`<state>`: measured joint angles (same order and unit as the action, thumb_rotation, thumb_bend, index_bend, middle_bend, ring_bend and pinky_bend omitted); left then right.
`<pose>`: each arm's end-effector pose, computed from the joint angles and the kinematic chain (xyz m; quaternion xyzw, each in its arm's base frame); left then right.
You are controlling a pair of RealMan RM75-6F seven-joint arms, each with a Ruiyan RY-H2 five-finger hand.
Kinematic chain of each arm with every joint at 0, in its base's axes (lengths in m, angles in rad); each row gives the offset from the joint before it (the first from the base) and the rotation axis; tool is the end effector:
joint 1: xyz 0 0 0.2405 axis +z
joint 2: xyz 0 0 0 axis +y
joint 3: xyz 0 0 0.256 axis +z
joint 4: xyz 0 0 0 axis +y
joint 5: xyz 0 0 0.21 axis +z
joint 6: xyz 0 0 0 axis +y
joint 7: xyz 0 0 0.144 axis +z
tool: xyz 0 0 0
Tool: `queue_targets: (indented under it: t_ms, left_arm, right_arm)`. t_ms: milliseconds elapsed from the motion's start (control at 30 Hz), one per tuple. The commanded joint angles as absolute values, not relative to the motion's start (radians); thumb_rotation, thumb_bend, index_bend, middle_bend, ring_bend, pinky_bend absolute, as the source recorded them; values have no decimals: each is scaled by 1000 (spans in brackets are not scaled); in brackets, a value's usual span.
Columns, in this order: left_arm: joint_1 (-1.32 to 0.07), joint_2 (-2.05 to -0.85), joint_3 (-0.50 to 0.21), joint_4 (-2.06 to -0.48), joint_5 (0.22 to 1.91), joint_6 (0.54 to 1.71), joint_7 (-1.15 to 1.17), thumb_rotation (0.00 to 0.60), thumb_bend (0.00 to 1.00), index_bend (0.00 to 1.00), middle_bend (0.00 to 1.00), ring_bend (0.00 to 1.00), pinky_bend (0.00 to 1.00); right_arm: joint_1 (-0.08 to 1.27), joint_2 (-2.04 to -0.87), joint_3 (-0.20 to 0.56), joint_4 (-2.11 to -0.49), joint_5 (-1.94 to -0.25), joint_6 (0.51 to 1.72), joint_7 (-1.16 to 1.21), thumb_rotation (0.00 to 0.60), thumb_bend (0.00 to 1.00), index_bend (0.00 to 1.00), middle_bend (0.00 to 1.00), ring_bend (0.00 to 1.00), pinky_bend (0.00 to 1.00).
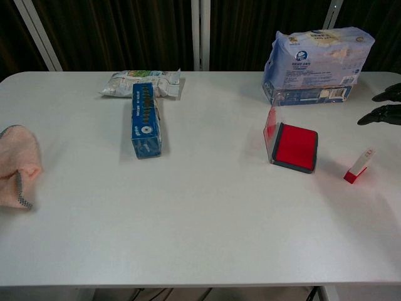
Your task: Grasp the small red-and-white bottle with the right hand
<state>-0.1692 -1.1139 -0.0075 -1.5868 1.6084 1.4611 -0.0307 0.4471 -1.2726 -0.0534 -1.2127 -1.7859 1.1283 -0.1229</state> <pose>-0.2918 0.1967 0.1479 -0.6536 -0.3563 -0.4087 0.5280 -0.3032 -0.2705 0.0774 0.8491 -0.1723 0.2419 0.4368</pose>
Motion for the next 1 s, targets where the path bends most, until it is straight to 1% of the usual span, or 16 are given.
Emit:
queue_targets:
  t_ms: [33,200,333,533,700,1000]
  left_arm:
    - [-170,-1116,-7,-1583,1608,1461,-34,597,24,62,92,77,184]
    - [-169,-1116,-8,-1579,1608,1464,-35,598,23,62,91,77,184]
    - [-167,-1114,-7,-1579,1608,1466,-36,596,24,62,92,78,184]
    - [-162,-1111,-5,-1576,1604,1470,-42,597,24,62,91,77,184]
    - [-164,-1113,-5,-1569,1604,1467,-50,597,24,62,92,77,184]
    - [-163,-1113,-4,-1560,1603,1468,-60,598,24,62,92,77,184]
  right_arm:
    - [453,-1310,-57,-1168,-1798,1163,-90,600,153,179,205,0,0]
    - [457,-1377,-57,-1082,-1813,1215,-56,600,156,284,278,0,0]
    - [467,-1417,-67,-1030,-1822,1218,-36,600,157,352,317,3,0]
    - [474,-1460,-77,-972,-1821,1233,-14,600,163,393,335,19,0]
    - [472,-1498,-84,-911,-1825,1267,15,600,175,435,379,52,0]
    - [472,-1550,-97,-833,-1819,1289,54,600,176,466,410,73,0]
